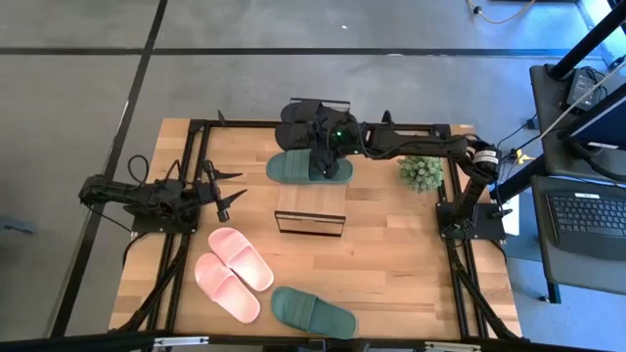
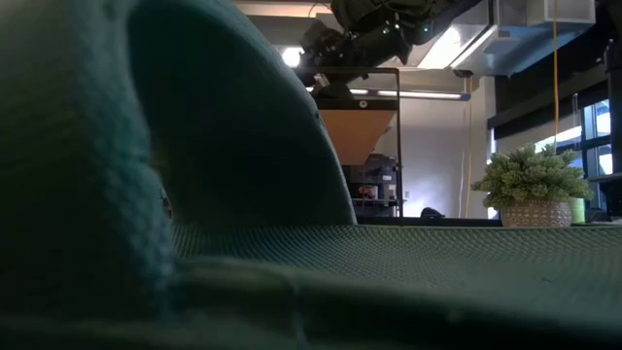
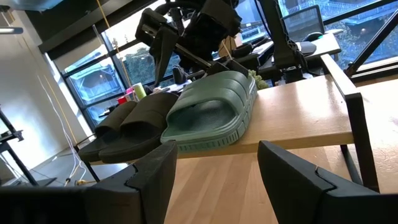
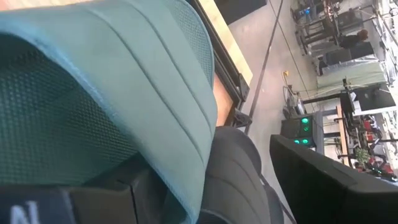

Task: Pick and place slides into the shelf
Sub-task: Put the top blue slipper on the shelf

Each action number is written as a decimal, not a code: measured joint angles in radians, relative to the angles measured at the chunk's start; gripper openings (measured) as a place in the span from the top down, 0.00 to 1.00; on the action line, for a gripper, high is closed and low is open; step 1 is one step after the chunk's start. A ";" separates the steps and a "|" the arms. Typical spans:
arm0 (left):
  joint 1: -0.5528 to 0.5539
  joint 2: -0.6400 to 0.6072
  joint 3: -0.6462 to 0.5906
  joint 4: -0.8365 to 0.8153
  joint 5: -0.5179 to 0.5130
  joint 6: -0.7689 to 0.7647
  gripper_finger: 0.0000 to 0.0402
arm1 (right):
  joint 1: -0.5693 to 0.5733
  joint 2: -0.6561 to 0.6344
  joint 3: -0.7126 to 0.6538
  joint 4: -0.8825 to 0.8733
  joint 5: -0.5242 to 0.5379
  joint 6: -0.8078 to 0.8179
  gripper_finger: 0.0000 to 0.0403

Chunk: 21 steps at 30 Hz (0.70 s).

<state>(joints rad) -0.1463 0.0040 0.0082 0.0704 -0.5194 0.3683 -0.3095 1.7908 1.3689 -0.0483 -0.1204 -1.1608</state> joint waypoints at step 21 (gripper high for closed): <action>0.000 0.000 0.000 0.000 0.000 -0.002 0.46 | 0.005 -0.005 0.147 -0.332 0.032 0.064 0.35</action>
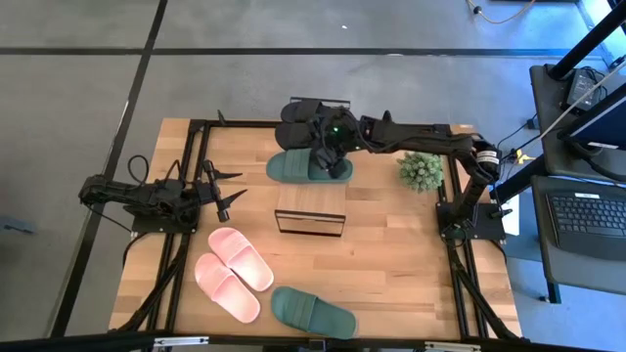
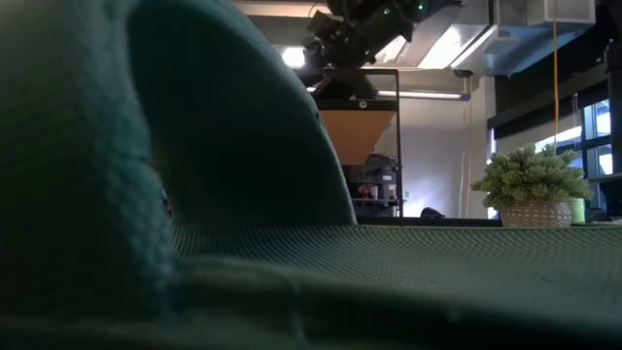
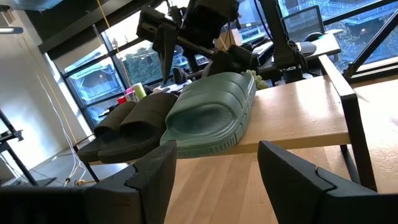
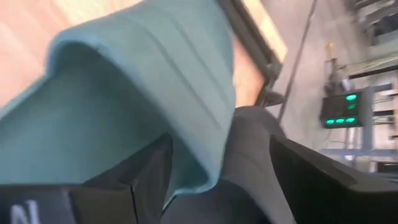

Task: Pick and place slides into the shelf
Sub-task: Put the top blue slipper on the shelf, then put the blue slipper on the shelf

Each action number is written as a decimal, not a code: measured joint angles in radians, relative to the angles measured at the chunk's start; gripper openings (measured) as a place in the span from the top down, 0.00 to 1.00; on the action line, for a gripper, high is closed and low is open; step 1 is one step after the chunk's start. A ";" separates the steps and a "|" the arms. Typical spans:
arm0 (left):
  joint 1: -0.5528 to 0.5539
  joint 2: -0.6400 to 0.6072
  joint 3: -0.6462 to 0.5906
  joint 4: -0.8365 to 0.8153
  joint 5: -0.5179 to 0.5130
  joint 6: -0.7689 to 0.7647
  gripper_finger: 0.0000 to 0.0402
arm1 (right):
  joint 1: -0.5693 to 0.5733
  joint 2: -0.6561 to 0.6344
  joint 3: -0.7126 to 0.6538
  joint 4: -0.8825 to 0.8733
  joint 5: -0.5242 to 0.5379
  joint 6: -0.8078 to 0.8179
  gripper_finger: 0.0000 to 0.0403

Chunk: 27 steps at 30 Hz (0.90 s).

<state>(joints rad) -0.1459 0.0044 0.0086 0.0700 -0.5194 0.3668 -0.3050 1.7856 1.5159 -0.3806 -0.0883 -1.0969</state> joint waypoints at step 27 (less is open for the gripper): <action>0.000 0.000 0.000 0.000 0.000 -0.018 0.46 | 0.157 0.000 0.344 -0.800 0.078 0.461 0.35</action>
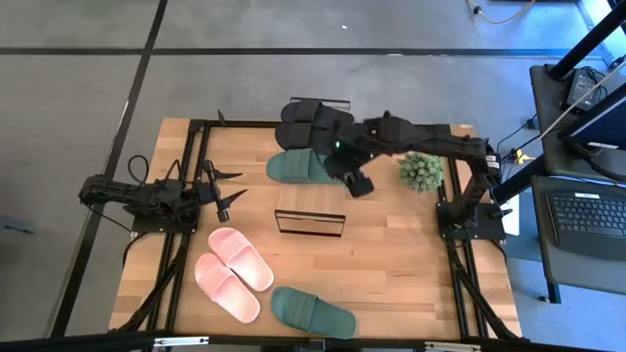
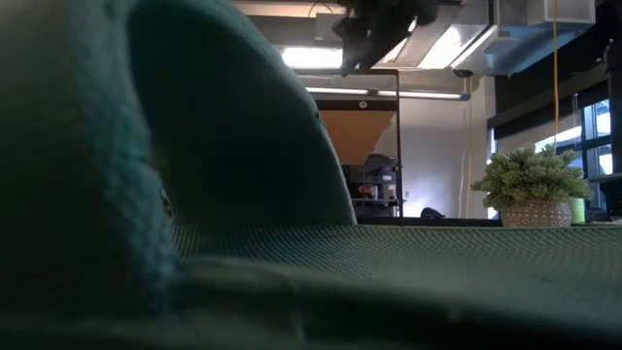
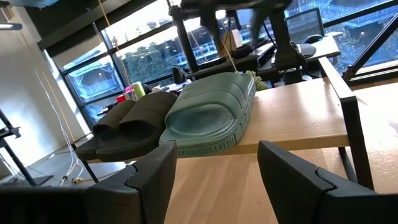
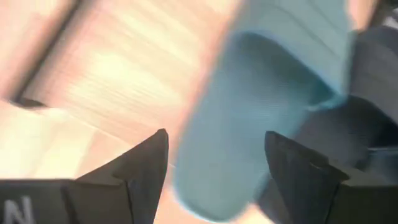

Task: Pick and place slides into the shelf
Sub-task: Put the blue slipper on the shelf

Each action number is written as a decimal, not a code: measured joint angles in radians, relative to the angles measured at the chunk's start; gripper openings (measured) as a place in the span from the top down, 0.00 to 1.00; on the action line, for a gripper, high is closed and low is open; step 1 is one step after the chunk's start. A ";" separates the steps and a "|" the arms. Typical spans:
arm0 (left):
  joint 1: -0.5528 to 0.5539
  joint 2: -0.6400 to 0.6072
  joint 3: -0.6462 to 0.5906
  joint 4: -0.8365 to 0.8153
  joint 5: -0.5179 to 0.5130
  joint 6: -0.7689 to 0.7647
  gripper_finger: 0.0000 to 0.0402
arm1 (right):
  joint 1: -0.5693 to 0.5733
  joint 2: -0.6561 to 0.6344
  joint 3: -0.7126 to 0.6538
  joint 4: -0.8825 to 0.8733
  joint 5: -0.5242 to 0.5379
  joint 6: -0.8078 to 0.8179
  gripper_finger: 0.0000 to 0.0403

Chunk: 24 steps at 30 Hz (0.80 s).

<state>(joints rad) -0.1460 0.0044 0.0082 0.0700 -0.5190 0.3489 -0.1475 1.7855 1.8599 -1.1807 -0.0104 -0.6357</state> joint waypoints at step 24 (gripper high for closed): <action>0.000 0.000 0.000 0.000 0.000 -0.010 0.46 | 0.663 0.006 -0.234 0.381 0.211 0.292 0.35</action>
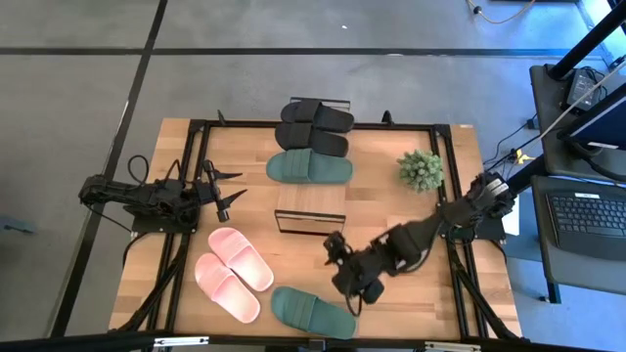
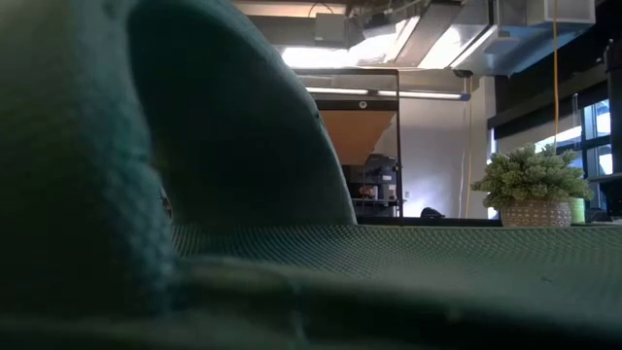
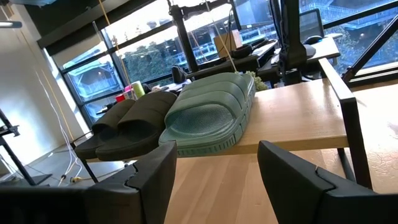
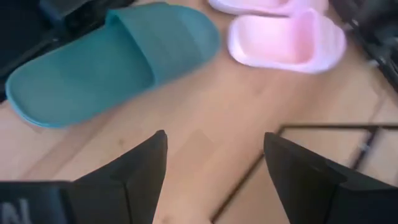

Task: Pick and place slides into the shelf
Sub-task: Put the blue slipper on the shelf

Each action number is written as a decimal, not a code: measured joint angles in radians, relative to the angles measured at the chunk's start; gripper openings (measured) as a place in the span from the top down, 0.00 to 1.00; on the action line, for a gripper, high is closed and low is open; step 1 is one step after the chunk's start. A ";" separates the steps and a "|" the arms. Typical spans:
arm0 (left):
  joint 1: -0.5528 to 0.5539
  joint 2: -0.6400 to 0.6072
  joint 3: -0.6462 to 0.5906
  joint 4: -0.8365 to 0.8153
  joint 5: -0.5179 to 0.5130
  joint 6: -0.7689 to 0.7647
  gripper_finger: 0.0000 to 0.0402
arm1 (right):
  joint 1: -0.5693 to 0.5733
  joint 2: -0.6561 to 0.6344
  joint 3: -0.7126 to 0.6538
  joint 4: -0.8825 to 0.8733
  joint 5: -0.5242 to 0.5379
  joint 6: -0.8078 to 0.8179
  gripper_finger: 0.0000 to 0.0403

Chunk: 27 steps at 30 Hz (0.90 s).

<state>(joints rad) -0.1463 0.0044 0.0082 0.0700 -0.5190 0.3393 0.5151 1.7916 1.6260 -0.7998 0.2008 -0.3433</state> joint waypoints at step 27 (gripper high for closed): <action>0.000 0.000 0.000 0.000 0.000 -0.030 0.46 | -0.041 0.127 -0.383 0.847 -0.247 -0.054 0.34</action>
<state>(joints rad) -0.1461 0.0040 0.0082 0.0703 -0.5191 0.3092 0.4742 1.9185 1.2427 0.0470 -0.0463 -0.3971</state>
